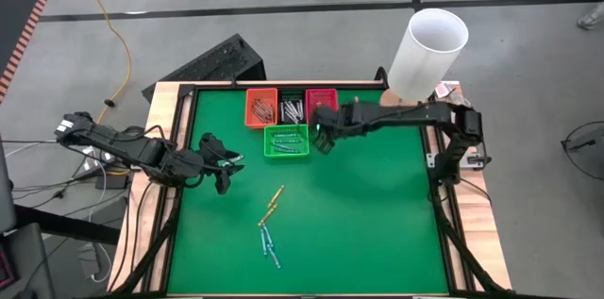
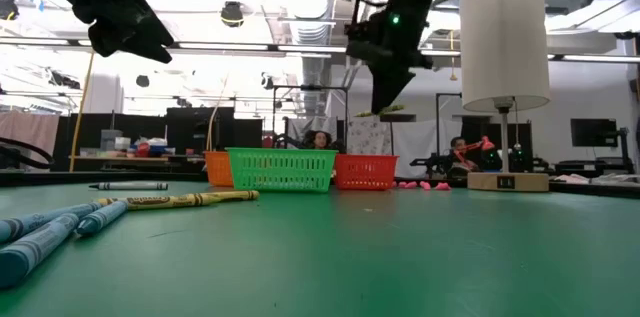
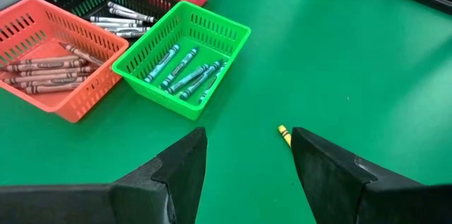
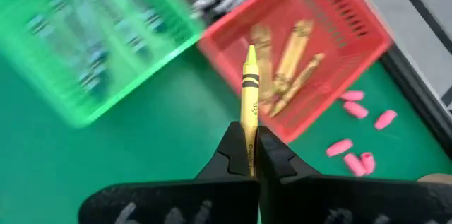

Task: Sort crayons
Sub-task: Put a yellow crayon in the red basket

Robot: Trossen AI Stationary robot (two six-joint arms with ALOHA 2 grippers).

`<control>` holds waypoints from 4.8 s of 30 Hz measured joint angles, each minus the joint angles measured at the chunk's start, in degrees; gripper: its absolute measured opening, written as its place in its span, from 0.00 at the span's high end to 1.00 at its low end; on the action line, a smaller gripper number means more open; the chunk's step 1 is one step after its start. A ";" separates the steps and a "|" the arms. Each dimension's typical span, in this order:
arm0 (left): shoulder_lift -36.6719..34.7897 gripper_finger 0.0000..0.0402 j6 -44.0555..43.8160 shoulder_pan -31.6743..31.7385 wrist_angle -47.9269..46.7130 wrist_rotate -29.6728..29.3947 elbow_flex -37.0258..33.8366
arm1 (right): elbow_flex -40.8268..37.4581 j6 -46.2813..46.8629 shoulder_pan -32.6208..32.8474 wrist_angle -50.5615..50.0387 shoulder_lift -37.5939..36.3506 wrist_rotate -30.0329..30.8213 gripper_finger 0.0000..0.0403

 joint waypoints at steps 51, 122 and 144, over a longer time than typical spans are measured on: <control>0.00 0.51 1.31 -0.02 0.03 -1.59 0.00 | 1.27 -16.90 0.76 17.96 4.07 -48.92 0.78; 0.02 0.51 1.02 0.00 -0.43 -1.49 0.00 | 0.83 -29.66 12.22 44.91 24.31 -30.09 0.99; 0.02 0.51 -0.12 -0.01 -0.26 -1.65 0.00 | 1.14 -6.95 9.15 21.70 0.53 20.10 0.99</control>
